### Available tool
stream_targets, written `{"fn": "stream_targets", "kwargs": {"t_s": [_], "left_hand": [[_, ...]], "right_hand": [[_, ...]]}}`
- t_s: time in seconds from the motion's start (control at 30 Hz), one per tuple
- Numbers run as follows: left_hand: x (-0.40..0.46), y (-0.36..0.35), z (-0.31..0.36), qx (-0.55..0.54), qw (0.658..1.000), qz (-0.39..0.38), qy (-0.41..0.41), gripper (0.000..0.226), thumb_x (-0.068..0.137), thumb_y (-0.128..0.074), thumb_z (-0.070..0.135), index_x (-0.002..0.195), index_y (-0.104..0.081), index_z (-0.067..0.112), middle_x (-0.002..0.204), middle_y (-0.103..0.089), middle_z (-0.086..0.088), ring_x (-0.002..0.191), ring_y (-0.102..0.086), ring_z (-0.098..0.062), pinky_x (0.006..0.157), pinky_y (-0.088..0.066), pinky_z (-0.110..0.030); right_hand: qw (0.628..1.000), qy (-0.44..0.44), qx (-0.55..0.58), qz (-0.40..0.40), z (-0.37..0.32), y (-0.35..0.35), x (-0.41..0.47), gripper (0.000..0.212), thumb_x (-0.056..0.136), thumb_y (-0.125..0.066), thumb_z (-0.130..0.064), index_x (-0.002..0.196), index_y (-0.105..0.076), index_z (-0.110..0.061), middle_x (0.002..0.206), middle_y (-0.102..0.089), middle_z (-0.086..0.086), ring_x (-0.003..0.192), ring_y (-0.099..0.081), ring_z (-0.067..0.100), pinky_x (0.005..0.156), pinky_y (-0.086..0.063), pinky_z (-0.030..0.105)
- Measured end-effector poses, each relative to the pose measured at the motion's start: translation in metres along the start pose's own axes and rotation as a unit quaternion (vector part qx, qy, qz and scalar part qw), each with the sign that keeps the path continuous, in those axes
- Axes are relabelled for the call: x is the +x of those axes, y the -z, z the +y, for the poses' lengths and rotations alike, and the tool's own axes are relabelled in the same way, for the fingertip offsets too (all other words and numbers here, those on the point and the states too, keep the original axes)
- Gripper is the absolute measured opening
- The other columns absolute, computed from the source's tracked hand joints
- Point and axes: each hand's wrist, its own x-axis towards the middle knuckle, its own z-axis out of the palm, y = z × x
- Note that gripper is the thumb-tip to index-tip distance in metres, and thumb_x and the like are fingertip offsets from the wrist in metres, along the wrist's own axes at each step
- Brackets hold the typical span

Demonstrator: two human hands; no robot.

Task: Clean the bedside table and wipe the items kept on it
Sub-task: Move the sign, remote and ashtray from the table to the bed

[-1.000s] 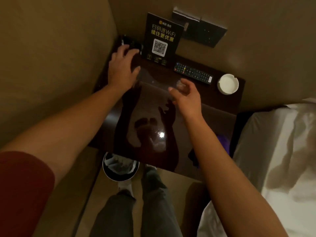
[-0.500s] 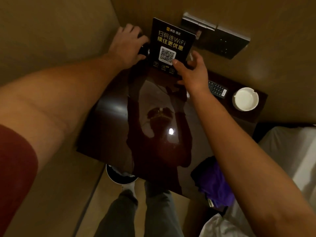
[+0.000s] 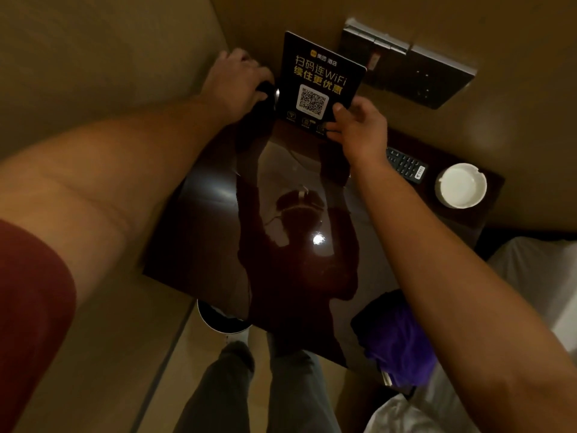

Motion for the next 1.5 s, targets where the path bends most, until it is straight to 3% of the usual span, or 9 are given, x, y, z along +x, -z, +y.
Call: {"fn": "stream_targets", "kwargs": {"t_s": [0.33, 0.6, 0.73, 1.0, 1.17, 1.37, 1.5], "left_hand": [[-0.005, 0.003, -0.011, -0.045, 0.999, 0.008, 0.016, 0.037, 0.097, -0.064, 0.020, 0.134, -0.062, 0.014, 0.124, -0.068, -0.019, 0.117, -0.053, -0.040, 0.098, -0.038, -0.047], [-0.026, 0.012, -0.013, -0.072, 0.997, 0.031, 0.009, 0.039, 0.099, -0.060, 0.024, 0.138, -0.061, 0.016, 0.122, -0.068, -0.022, 0.112, -0.052, -0.041, 0.089, -0.038, -0.044], [-0.038, 0.015, -0.013, -0.080, 0.996, 0.037, 0.014, 0.040, 0.098, -0.061, 0.024, 0.138, -0.061, 0.016, 0.121, -0.068, -0.023, 0.114, -0.053, -0.042, 0.092, -0.040, -0.045], [-0.057, 0.020, -0.006, -0.086, 0.996, 0.028, 0.027, 0.042, 0.098, -0.063, 0.027, 0.140, -0.061, 0.021, 0.117, -0.062, -0.026, 0.116, -0.053, -0.041, 0.092, -0.041, -0.044], [-0.069, 0.021, -0.001, -0.098, 0.994, 0.033, 0.036, 0.041, 0.097, -0.064, 0.028, 0.138, -0.062, 0.023, 0.114, -0.062, -0.025, 0.115, -0.052, -0.040, 0.089, -0.042, -0.043], [-0.090, 0.018, 0.013, -0.106, 0.993, 0.036, 0.029, 0.042, 0.096, -0.065, 0.029, 0.138, -0.063, 0.027, 0.117, -0.059, -0.023, 0.112, -0.054, -0.041, 0.091, -0.045, -0.045], [-0.104, 0.019, 0.021, -0.108, 0.993, 0.054, 0.014, 0.041, 0.094, -0.067, 0.026, 0.135, -0.066, 0.024, 0.116, -0.060, -0.024, 0.110, -0.056, -0.040, 0.091, -0.047, -0.045]], "right_hand": [[0.999, 0.000, 0.027, 0.020, 0.002, -0.002, 0.003, 0.015, 0.106, -0.057, -0.017, 0.114, -0.064, -0.006, 0.102, -0.072, 0.005, 0.100, -0.075, 0.028, 0.089, -0.063, 0.036], [0.997, 0.045, -0.012, 0.065, 0.006, -0.003, -0.012, 0.025, 0.106, -0.057, -0.018, 0.121, -0.065, 0.000, 0.113, -0.073, 0.014, 0.095, -0.077, 0.024, 0.087, -0.063, 0.039], [0.991, 0.098, -0.011, 0.086, -0.002, 0.000, -0.018, 0.025, 0.105, -0.059, -0.022, 0.119, -0.068, -0.003, 0.110, -0.075, 0.010, 0.090, -0.078, 0.019, 0.084, -0.064, 0.038], [0.992, 0.094, 0.001, 0.088, 0.001, 0.007, -0.025, 0.023, 0.104, -0.060, -0.019, 0.117, -0.067, -0.002, 0.106, -0.076, 0.011, 0.090, -0.077, 0.025, 0.085, -0.064, 0.043], [0.990, 0.103, 0.022, 0.094, 0.001, 0.014, -0.037, 0.018, 0.104, -0.060, -0.021, 0.112, -0.067, -0.006, 0.099, -0.075, 0.002, 0.090, -0.078, 0.024, 0.084, -0.064, 0.043], [0.985, 0.115, 0.038, 0.121, 0.009, 0.028, -0.055, 0.018, 0.105, -0.059, -0.017, 0.113, -0.064, -0.002, 0.100, -0.073, 0.006, 0.091, -0.077, 0.032, 0.081, -0.064, 0.037], [0.982, 0.118, 0.036, 0.141, 0.017, 0.031, -0.080, 0.008, 0.105, -0.059, -0.016, 0.100, -0.063, -0.011, 0.087, -0.069, -0.001, 0.089, -0.077, 0.034, 0.078, -0.063, 0.037]]}}
